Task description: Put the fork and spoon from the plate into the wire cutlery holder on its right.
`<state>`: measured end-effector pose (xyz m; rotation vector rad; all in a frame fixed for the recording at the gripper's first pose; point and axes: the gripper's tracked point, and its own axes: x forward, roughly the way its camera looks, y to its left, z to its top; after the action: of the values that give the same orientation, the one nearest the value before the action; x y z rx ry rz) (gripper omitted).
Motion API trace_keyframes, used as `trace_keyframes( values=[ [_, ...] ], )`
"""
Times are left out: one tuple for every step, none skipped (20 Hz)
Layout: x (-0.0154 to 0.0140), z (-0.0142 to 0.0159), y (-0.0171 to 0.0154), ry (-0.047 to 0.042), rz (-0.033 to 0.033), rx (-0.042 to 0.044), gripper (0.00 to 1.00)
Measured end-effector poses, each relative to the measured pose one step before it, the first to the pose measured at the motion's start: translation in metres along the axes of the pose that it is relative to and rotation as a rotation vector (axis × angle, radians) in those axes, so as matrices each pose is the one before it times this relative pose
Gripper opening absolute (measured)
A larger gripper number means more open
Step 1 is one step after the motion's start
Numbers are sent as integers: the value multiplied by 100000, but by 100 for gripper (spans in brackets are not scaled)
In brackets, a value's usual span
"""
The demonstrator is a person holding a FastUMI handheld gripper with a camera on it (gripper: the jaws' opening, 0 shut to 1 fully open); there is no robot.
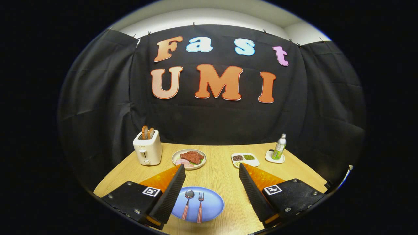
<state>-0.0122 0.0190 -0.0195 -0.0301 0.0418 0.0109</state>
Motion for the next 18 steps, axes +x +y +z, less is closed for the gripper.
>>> trace_keyframes(
  values=[
    [101, -457, 5, 613, 57, -11, 99],
    [224, -694, 69, 1329, 338, -317, 99],
    [170, -703, 55, 1655, 329, -311, 99],
    [233, -774, 148, 1429, 898, -140, 99],
    [124, -783, 259, 1258, 1142, -160, 99],
    [154, -783, 451, 1587, 2117, 561, 99],
    [106, -881, 256, 1981, 1301, 880, 99],
    [300, -964, 143, 2473, 824, 765, 99],
    [240, -1029, 36, 2400, 109, 368, 99],
    [297, -905, 69, 2068, 397, -53, 99],
    [232, -809, 38, 1916, 111, -322, 99],
    [271, -812, -20, 1608, 100, -603, 99],
    [394, -748, -69, 1579, -23, -799, 99],
    [358, -799, -6, 1925, 26, -815, 99],
    [286, -725, 114, 1939, 548, -527, 99],
    [378, -704, 102, 1984, 374, -172, 98],
    [466, -670, 92, 1783, 543, 339, 97],
    [437, -672, 163, 2049, 452, 419, 96]
  ],
)
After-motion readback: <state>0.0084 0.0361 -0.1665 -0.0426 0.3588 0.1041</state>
